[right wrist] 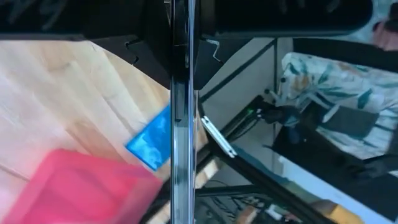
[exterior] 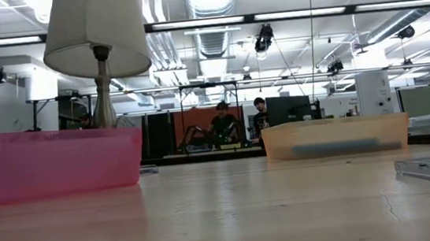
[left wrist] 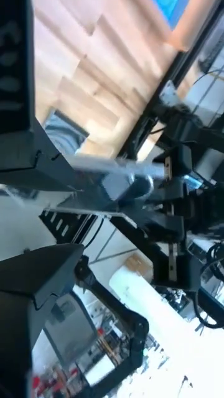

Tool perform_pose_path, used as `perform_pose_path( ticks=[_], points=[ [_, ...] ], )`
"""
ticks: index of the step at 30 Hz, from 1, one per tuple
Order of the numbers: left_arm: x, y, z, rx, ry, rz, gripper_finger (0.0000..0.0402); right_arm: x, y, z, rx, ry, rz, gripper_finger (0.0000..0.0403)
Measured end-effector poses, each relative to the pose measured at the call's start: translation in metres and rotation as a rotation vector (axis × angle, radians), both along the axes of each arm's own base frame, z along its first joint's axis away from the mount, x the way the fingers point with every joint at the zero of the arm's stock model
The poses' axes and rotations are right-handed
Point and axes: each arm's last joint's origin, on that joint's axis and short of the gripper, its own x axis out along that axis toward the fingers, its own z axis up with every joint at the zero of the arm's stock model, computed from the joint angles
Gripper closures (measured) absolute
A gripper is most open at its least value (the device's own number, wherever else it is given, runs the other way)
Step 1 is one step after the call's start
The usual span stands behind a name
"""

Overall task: Pick & place jewel cases by type
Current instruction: Put the bottom left black CD case into the pink bin

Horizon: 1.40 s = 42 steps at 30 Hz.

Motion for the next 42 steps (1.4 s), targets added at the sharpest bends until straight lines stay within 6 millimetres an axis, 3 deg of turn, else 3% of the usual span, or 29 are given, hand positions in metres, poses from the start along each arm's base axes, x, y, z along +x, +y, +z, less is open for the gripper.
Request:
perform_pose_path(
  ticks=[11,32,36,42],
  points=[
    [0.008,0.0,-0.005,0.062,0.0,0.037,0.0273,-0.015,-0.005,0.026,-0.009,-0.139,0.05,0.0369],
    [0.022,-0.015,-0.02,-0.004,0.039,-0.095,0.0275,-0.015,-0.005,0.026,-0.029,-0.144,0.055,0.0369],
    [0.021,-0.014,-0.019,-0.005,0.037,-0.095,0.0296,-0.015,-0.005,0.027,-0.035,-0.147,0.057,0.0369],
    [0.021,-0.014,-0.019,-0.004,0.035,-0.095,0.0358,-0.015,-0.005,0.027,-0.037,-0.147,0.058,0.0369]
  ],
)
